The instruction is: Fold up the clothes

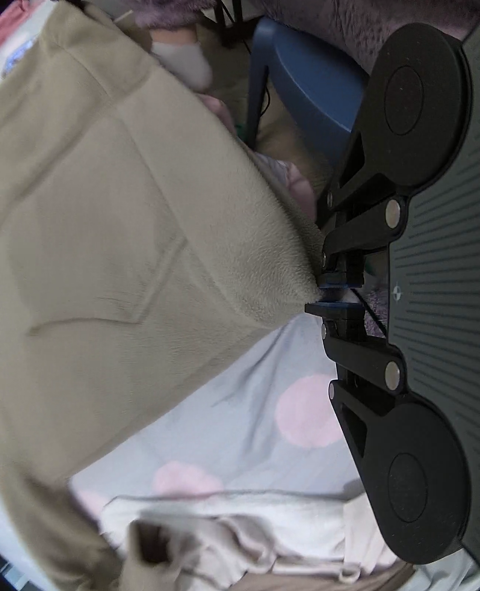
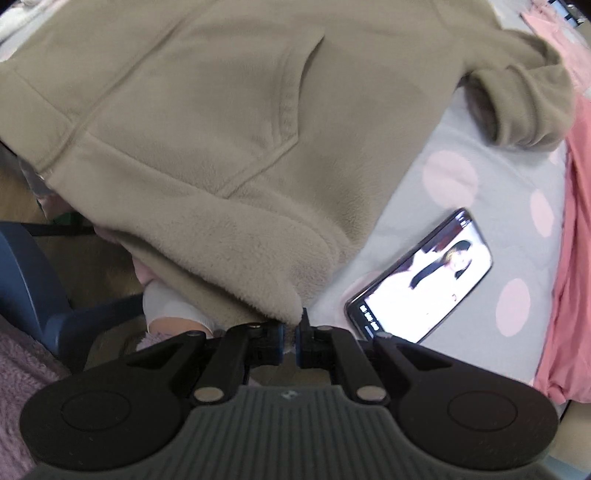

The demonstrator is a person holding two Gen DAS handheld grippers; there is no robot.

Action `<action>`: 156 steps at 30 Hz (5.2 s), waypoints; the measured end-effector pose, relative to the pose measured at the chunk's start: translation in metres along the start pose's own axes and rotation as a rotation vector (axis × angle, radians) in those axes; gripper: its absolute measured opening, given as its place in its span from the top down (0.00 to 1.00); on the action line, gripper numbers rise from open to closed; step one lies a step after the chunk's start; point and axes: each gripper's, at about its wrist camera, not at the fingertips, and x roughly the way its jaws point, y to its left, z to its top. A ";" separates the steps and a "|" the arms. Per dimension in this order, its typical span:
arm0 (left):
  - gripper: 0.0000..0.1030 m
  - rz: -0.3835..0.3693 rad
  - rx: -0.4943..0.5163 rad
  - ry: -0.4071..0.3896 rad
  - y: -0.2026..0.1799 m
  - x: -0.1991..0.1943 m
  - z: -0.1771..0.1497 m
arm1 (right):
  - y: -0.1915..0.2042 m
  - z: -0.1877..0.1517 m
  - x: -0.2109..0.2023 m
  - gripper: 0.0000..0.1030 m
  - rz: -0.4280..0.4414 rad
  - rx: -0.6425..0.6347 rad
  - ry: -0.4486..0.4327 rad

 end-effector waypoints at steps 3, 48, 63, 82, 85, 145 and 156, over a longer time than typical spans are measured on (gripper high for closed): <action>0.96 -0.020 -0.019 0.032 0.006 0.017 0.001 | -0.002 0.002 0.018 0.94 0.013 -0.001 0.029; 0.56 0.029 -0.452 -0.535 0.228 -0.085 0.217 | -0.097 0.197 -0.036 0.48 0.014 0.368 -0.533; 0.54 0.138 -0.282 -0.367 0.263 0.037 0.308 | -0.121 0.238 0.020 0.49 0.102 0.367 -0.466; 1.00 0.195 -0.298 -0.467 0.281 0.016 0.318 | -0.121 0.243 0.022 0.49 0.116 0.360 -0.473; 0.71 0.130 -0.244 -0.440 0.281 0.005 0.317 | -0.123 0.242 0.024 0.49 0.111 0.370 -0.474; 0.58 0.131 -0.212 -0.456 0.230 0.061 0.376 | -0.323 0.294 -0.002 0.37 -0.225 0.641 -0.586; 0.58 0.126 -0.249 -0.607 0.201 0.009 0.324 | -0.262 0.154 -0.017 0.28 -0.236 0.779 -0.577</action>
